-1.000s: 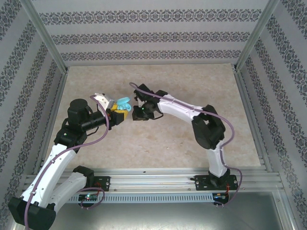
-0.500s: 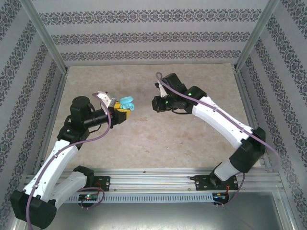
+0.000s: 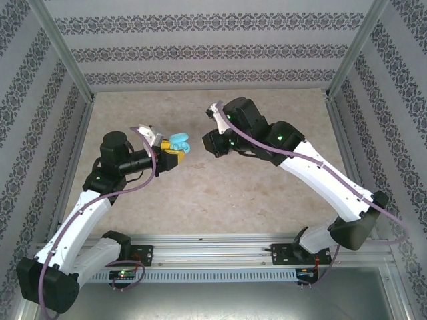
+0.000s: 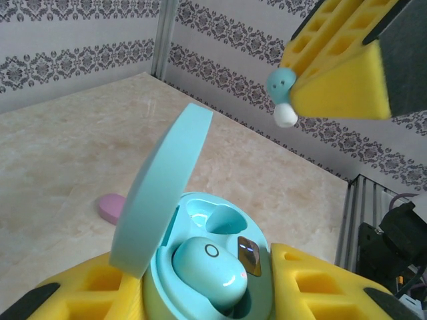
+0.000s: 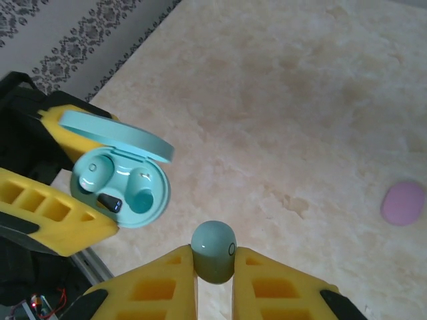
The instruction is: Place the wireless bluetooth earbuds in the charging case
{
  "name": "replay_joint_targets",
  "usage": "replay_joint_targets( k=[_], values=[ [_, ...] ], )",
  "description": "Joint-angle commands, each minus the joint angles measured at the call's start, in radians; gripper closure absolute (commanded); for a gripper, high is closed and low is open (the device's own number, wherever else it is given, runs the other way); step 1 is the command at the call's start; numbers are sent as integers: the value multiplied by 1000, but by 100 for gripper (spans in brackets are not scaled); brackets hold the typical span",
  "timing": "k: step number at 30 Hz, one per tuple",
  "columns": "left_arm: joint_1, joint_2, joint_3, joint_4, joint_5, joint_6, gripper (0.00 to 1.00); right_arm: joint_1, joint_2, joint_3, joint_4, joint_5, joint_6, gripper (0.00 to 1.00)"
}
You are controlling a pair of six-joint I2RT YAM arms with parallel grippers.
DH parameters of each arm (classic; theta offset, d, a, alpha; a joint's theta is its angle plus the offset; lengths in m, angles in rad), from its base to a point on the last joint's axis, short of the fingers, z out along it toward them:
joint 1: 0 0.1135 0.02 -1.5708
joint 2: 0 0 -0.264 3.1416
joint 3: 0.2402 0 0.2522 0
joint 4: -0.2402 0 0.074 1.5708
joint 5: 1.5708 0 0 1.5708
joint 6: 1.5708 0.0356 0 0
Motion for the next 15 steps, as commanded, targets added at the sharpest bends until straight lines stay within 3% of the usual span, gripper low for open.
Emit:
replay_joint_targets(
  k=[1,15],
  values=[
    [-9,-1,28,62,39,-24,77,17,14,46,-18,8,-52,84],
    [-10,18,35,74,72,-46,77,80,151,190,-127,1,-142,84]
  ],
)
